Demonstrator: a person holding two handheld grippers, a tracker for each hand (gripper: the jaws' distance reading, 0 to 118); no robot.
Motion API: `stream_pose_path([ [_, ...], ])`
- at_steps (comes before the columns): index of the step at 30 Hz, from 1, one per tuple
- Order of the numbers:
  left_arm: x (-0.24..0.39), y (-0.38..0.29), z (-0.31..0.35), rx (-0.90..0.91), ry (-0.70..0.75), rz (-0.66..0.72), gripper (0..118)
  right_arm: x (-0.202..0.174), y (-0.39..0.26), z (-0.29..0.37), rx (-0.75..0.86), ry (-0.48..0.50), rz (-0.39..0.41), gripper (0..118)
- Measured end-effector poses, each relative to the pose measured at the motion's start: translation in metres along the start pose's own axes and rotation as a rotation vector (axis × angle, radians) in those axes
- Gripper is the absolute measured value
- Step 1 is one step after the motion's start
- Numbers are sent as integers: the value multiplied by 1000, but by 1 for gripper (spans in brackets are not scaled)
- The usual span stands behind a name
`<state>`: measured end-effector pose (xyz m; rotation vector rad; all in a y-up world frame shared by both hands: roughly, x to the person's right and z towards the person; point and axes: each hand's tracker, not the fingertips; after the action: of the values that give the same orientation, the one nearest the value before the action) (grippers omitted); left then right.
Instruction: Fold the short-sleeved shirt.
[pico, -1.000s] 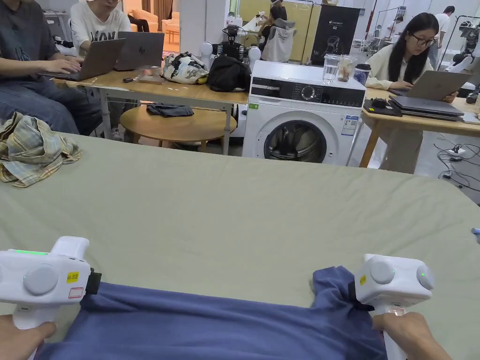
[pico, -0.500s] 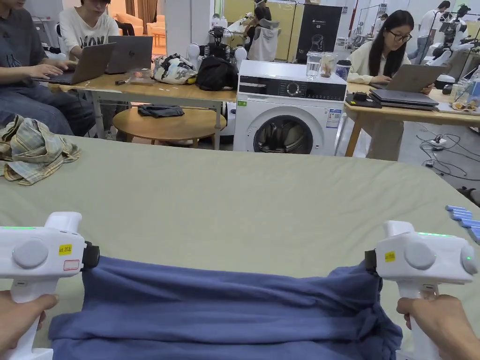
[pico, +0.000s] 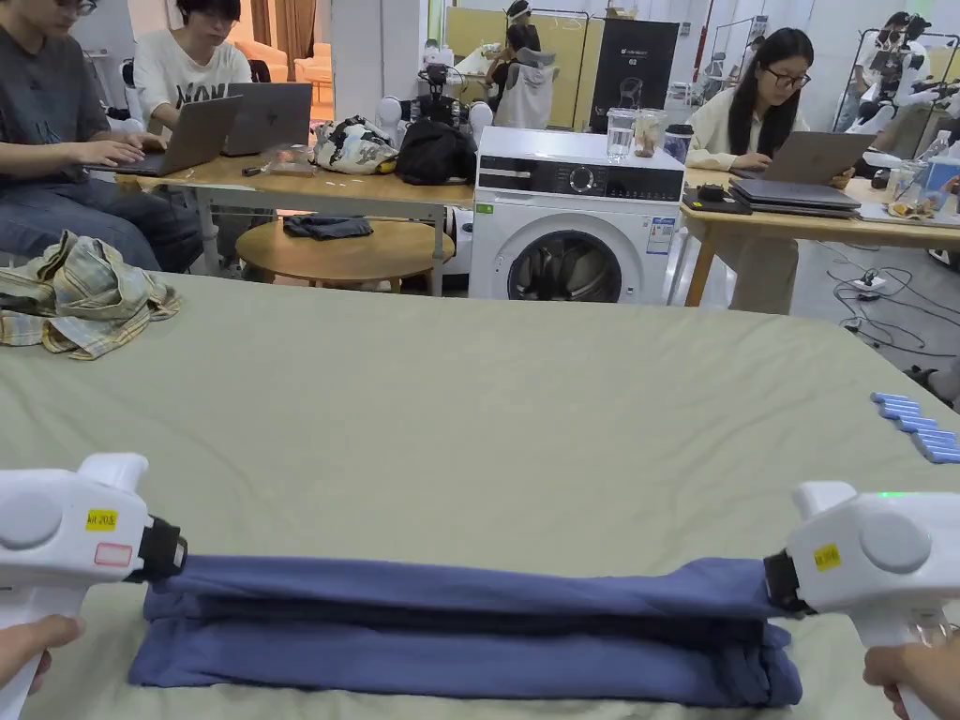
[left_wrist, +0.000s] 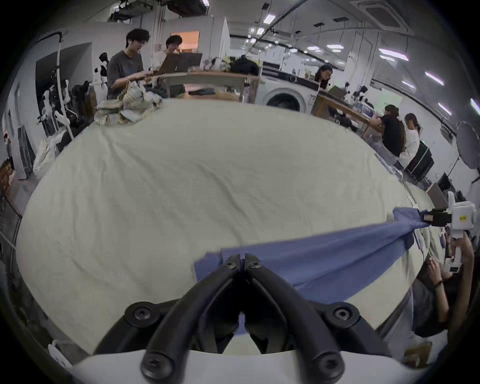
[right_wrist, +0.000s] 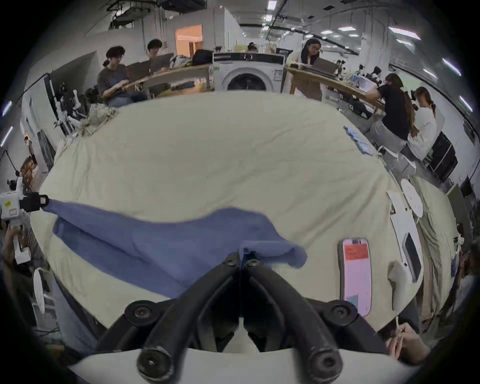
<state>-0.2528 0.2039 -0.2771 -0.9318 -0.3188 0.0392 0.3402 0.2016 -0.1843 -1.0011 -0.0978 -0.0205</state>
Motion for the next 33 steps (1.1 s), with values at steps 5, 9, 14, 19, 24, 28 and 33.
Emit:
stream_pose_path([
  [5, -5, -25, -22, -106, 7, 18, 0, -1, -28, -20, -64, -40, 14, 0],
  [9, -9, -40, -45, -148, 25, 19, 0, 1, -41, -45, -81, -62, 8, 0],
  [14, -5, -47, -54, -118, 53, 19, 0, -5, -49, -66, -79, -71, 1, 0],
  [19, -2, -40, -45, -67, 84, 20, 20, -18, -44, -52, -75, -152, 15, 6],
  [24, 17, -27, -17, 168, 93, -24, 45, -36, -23, -19, 150, -273, 25, 55],
  [28, 46, -21, -2, 337, 117, -77, 45, -55, -8, -1, 327, -206, -69, 55],
  [33, 72, -19, 3, 565, 134, -87, 45, -96, -3, 4, 639, -121, -109, 55],
])
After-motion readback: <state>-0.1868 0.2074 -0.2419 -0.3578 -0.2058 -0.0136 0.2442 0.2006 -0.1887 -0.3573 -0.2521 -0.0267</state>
